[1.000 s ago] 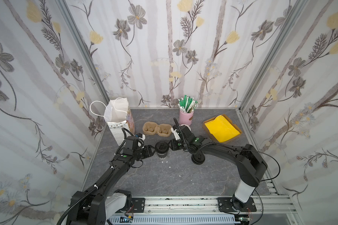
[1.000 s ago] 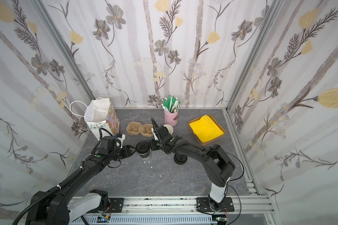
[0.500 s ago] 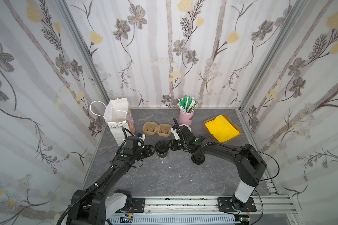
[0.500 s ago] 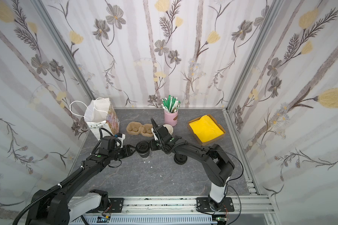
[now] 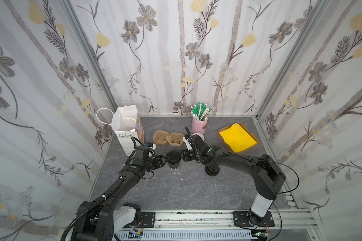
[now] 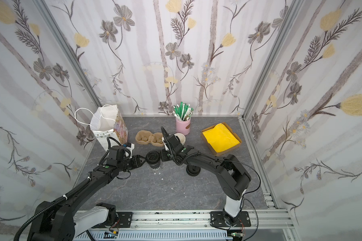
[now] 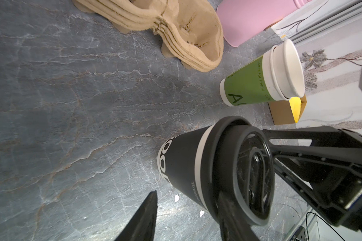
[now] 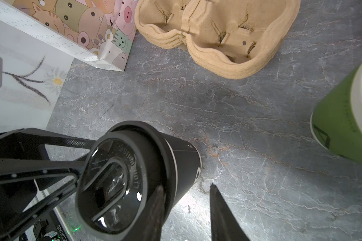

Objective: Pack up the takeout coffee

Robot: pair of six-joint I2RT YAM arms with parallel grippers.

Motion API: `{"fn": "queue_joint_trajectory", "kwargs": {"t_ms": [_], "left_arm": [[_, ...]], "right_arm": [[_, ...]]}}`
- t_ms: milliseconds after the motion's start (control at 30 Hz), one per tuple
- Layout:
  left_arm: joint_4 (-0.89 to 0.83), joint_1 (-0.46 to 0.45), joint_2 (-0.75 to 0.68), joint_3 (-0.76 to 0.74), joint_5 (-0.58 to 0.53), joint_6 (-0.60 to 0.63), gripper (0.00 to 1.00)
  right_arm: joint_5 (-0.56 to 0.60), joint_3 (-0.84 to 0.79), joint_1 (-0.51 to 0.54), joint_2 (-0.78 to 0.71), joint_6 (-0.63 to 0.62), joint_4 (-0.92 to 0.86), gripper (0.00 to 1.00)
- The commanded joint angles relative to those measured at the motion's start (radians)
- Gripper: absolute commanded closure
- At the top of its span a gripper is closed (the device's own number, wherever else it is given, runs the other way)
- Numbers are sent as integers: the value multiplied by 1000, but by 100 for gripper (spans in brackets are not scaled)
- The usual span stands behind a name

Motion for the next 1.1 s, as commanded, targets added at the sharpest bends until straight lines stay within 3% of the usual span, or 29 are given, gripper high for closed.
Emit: {"fn": "queue_joint_trajectory", "kwargs": {"t_ms": [0,1067], "left_arm": [[-29,-2,10,-5,-10,4,52],[-32,-38,9,-1,3,0,51]], "right_arm": [[9,5,2,-2,-6,-15,64],[-13,-5,-10,9,-11,23,64]]}}
